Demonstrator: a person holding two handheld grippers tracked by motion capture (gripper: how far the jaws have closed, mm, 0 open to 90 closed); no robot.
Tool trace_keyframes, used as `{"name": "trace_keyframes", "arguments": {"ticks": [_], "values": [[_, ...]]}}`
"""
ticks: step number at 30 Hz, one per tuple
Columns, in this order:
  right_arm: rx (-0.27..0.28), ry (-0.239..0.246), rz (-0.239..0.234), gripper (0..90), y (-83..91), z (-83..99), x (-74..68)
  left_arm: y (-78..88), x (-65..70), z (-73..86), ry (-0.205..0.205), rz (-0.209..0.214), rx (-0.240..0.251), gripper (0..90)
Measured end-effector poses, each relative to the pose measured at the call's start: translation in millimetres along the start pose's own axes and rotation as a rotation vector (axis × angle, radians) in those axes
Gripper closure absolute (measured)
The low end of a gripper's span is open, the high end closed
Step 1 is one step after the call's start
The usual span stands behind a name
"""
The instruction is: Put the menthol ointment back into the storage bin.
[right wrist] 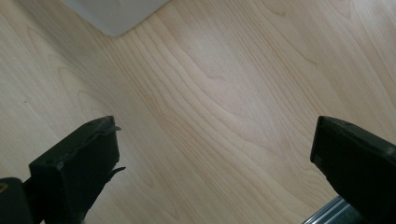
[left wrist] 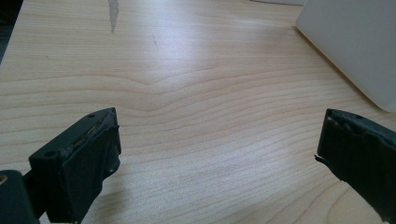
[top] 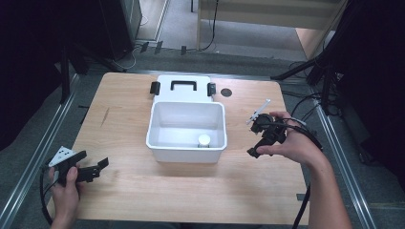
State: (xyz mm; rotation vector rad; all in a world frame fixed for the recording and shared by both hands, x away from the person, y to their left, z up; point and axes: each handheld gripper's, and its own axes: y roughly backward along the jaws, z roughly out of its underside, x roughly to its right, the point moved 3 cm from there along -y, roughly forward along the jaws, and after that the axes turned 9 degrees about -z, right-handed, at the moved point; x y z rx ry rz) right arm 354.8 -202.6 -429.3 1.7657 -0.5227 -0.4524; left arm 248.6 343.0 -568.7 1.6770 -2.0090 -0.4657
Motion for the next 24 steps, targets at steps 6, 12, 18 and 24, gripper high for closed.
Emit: {"name": "trace_keyframes", "arguments": {"ticks": [6, 12, 18, 24], "values": [[0.067, -0.069, 0.014, 1.4, -6.9, 19.2, 8.9, 0.0, 0.1, 0.0, 0.000, -0.001, 0.001, 0.0], [0.138, -0.131, 0.011, 1.5, -14.9, 41.8, 16.7, 0.0, 0.2, 0.0, -0.001, -0.001, 0.001, 0.0], [0.224, -0.193, 0.028, 1.7, -24.4, 63.4, 22.0, -0.1, 0.3, 0.0, -0.003, -0.003, 0.002, 0.0], [0.330, -0.278, 0.010, 1.7, -43.3, 89.0, 27.8, -0.1, 0.4, 0.0, -0.005, -0.004, 0.001, 0.0]]}}
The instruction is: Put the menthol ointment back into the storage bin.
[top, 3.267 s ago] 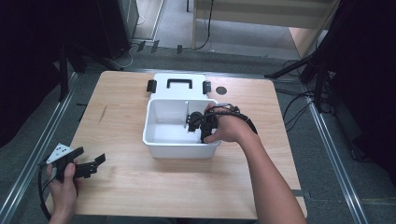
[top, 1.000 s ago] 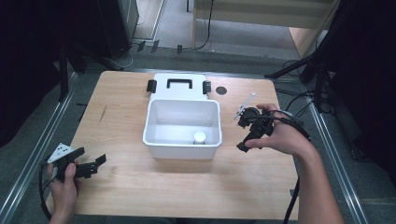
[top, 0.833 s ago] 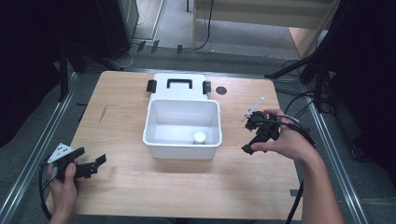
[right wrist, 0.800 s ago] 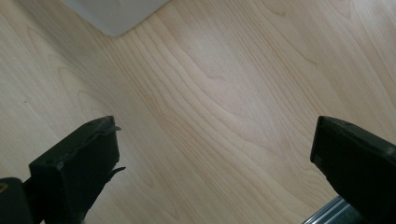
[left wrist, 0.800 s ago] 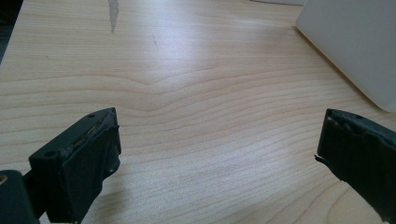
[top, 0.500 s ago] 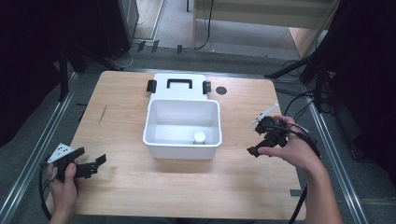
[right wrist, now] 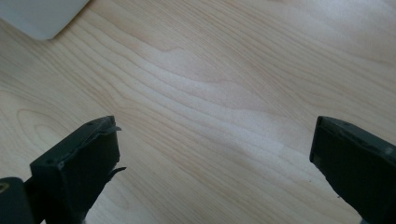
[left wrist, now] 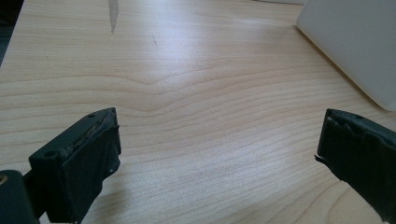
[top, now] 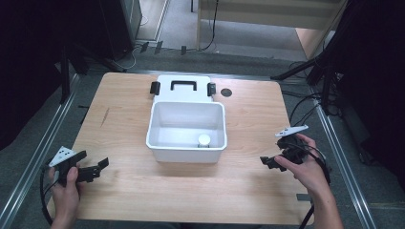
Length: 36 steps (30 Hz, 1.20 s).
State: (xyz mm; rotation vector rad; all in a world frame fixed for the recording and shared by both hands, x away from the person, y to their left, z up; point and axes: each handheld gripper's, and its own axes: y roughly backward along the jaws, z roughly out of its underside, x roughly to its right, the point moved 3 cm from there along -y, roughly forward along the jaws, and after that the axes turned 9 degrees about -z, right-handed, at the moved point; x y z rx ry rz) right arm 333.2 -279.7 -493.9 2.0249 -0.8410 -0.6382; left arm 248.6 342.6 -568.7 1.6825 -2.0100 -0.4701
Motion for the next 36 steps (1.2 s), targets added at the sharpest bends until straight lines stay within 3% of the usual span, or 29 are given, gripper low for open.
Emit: {"name": "trace_keyframes", "arguments": {"ticks": [1, 4, 5, 6, 8, 12, 18, 19, 20, 26, 27, 29, 36], "values": [[0.035, -0.032, 0.009, 1.7, -2.6, 8.3, 4.1, 0.0, -0.1, 0.0, 0.000, 0.000, 0.000, 0.0], [0.064, -0.050, 0.035, 1.7, -4.4, 15.2, 7.9, 0.1, -0.1, 0.0, 0.000, -0.002, -0.001, 0.0], [0.110, -0.098, 0.067, 1.7, -6.2, 24.6, 12.8, 0.1, -0.2, 0.0, 0.001, -0.001, -0.001, 0.0], [0.110, -0.098, 0.067, 1.7, -6.2, 24.6, 12.8, 0.1, -0.2, 0.0, 0.001, -0.001, -0.001, 0.0], [0.199, -0.147, 0.074, 1.7, -7.1, 38.8, 17.3, 0.0, -0.1, 0.0, 0.005, 0.000, 0.000, 0.0], [0.268, -0.178, 0.075, 1.7, -9.1, 53.2, 20.7, 0.0, 0.0, 0.0, 0.002, 0.000, 0.000, 0.0], [0.407, -0.246, 0.134, 6.2, -11.2, 81.2, 26.7, 0.3, -0.3, 0.0, 0.005, -0.004, 0.003, 0.0], [0.407, -0.246, 0.134, 6.2, -11.2, 81.2, 26.7, 0.3, -0.3, 0.0, 0.005, -0.004, 0.003, 0.0], [0.444, -0.268, 0.164, 8.7, -11.2, 87.8, 26.3, 0.2, -0.2, 0.0, 0.006, -0.004, 0.002, 0.0], [0.501, -0.288, 0.180, 8.7, -10.7, 97.8, 23.0, 0.2, 0.0, 0.0, 0.003, -0.003, 0.001, 0.0], [0.544, -0.296, 0.195, 8.7, -8.9, 99.8, 21.6, 0.2, 0.0, 0.0, 0.001, -0.003, 0.002, 0.0], [0.565, -0.297, 0.228, 8.7, -8.2, 100.8, 20.3, 0.2, 0.0, 0.0, 0.001, -0.002, 0.002, 0.0], [0.599, -0.310, 0.277, 8.6, -8.6, 102.3, 23.8, 0.0, 0.0, -0.1, 0.001, -0.002, 0.001, 0.0]]}}
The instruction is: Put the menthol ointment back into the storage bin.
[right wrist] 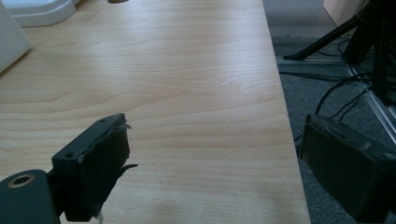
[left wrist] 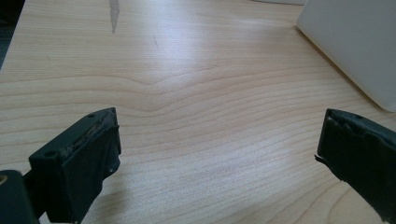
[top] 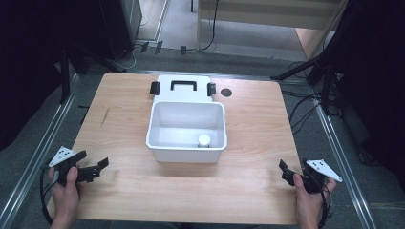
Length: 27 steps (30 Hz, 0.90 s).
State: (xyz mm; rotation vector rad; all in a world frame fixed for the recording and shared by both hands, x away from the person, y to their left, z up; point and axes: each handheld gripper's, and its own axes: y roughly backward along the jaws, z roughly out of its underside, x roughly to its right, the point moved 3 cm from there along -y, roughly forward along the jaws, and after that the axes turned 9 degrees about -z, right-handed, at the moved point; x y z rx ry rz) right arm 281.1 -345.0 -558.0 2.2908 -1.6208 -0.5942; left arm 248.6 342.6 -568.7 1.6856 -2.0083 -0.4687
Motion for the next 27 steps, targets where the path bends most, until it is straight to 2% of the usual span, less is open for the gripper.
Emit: {"name": "trace_keyframes", "arguments": {"ticks": [2, 9, 17, 23, 27], "values": [[-0.001, -0.012, 0.005, 8.7, 0.0, 0.0, 0.7, 0.0, 0.1, 0.0, -0.002, 0.000, -0.001, 0.0], [-0.025, 0.017, 0.005, 8.8, -2.7, 1.1, -2.0, -0.1, 0.4, 0.0, -0.002, -0.005, -0.001, 0.0], [-0.034, 0.003, 0.003, 8.8, -3.3, 1.5, -1.0, -0.3, 1.0, 0.4, -0.012, -0.007, -0.011, 0.0], [-0.039, 0.004, -0.002, 8.8, -3.7, 1.4, -1.3, 0.0, 0.1, 0.3, 0.004, -0.003, -0.007, 0.0], [-0.041, 0.004, -0.007, 8.8, -3.9, 1.4, -0.8, -0.1, 0.5, 0.3, -0.002, -0.003, -0.009, 0.0]]}}
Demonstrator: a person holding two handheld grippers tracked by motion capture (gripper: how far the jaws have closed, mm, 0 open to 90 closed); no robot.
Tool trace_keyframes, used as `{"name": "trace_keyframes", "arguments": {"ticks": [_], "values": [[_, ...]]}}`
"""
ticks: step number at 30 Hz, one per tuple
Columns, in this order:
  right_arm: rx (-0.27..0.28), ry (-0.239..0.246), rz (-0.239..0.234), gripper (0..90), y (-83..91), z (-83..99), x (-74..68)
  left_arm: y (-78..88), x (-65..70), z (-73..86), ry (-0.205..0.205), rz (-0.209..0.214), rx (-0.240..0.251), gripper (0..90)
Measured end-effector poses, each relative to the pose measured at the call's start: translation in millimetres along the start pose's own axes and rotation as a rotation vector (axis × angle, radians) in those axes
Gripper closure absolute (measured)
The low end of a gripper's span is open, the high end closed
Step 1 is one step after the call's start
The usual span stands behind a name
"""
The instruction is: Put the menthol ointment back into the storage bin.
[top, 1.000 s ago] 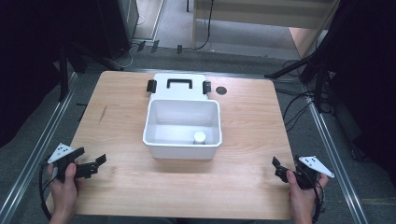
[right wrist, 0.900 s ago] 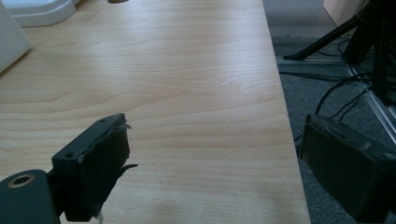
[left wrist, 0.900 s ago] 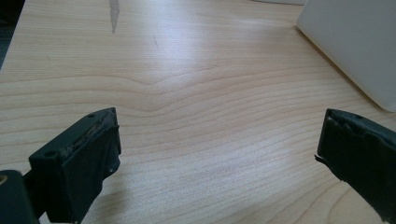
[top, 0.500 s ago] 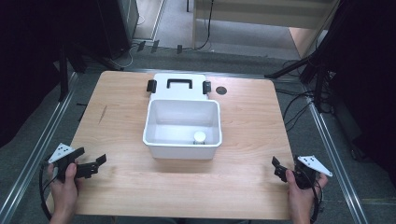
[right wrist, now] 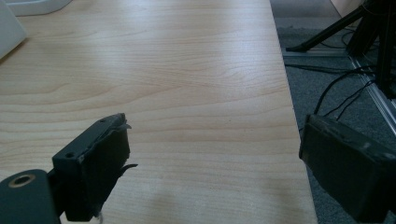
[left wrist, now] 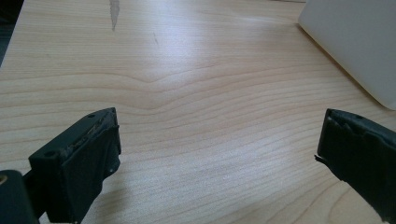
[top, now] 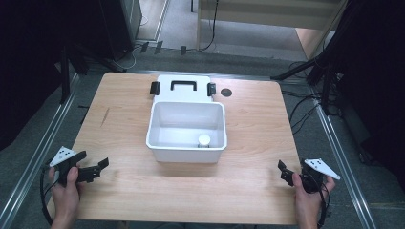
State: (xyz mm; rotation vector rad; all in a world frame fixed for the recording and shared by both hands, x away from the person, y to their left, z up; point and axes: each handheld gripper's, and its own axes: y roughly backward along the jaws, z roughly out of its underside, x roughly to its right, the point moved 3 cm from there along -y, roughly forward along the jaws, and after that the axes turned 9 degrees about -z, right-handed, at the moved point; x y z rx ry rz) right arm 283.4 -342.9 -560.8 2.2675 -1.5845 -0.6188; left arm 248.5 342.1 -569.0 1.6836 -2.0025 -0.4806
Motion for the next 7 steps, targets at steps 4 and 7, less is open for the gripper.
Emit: {"name": "trace_keyframes", "arguments": {"ticks": [4, 7], "values": [[-0.004, 0.002, -0.004, 8.8, -0.3, -0.1, 0.1, -0.1, 0.0, -0.1, -0.002, 0.003, -0.001, 0.0], [-0.005, -0.002, -0.005, 8.8, -0.5, -0.1, 0.1, -0.2, 0.3, -0.1, -0.006, 0.002, -0.005, 0.0]]}}
